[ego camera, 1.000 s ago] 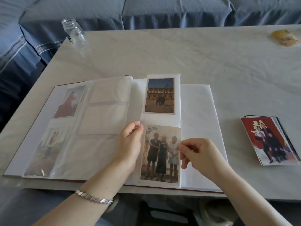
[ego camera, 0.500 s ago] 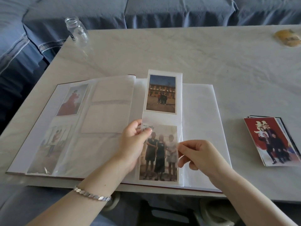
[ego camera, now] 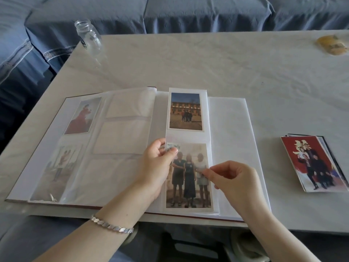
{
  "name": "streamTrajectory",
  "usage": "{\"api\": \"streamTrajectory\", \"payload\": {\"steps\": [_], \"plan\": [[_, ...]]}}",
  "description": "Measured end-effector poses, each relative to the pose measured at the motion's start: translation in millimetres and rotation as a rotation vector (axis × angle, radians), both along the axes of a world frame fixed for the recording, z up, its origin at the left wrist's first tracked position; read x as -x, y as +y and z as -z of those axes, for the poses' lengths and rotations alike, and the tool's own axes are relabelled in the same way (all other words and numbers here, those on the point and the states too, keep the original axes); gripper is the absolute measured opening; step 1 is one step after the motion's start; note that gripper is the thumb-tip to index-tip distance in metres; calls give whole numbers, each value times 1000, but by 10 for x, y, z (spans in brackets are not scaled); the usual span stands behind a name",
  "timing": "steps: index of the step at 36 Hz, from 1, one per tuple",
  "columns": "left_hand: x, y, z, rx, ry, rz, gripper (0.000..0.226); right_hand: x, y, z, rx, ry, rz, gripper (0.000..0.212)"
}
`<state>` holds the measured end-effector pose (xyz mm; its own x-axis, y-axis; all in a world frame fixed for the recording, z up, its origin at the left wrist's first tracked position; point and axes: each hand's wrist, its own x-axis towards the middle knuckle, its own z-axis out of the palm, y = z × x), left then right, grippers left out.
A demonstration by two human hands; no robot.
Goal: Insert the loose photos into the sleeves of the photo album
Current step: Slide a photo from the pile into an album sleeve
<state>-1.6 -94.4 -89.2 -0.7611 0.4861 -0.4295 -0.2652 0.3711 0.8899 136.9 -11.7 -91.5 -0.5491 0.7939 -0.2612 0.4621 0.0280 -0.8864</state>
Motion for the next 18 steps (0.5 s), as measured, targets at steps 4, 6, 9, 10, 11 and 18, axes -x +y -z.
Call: {"api": "streamTrajectory", "payload": {"steps": [4, 6, 9, 10, 11, 18], "plan": [[-14, 11, 22, -18, 26, -15, 38, -10, -21, -6, -48, 25, 10, 14], [-28, 15, 38, -16, 38, -18, 37, -16, -31, -11, -53, 24, 17, 15], [-42, 22, 56, -5, 57, -24, 38, -18, -38, -27, -72, 0, 27, 15], [-45, 25, 59, 5, 69, -19, 38, -20, -41, -25, -79, -10, 27, 15], [-49, 26, 61, 11, 79, -13, 38, -22, -46, -24, -86, -21, 25, 15], [-25, 7, 44, 6, 79, -12, 31, 1, -12, -52, 185, 61, 29, 9]]}}
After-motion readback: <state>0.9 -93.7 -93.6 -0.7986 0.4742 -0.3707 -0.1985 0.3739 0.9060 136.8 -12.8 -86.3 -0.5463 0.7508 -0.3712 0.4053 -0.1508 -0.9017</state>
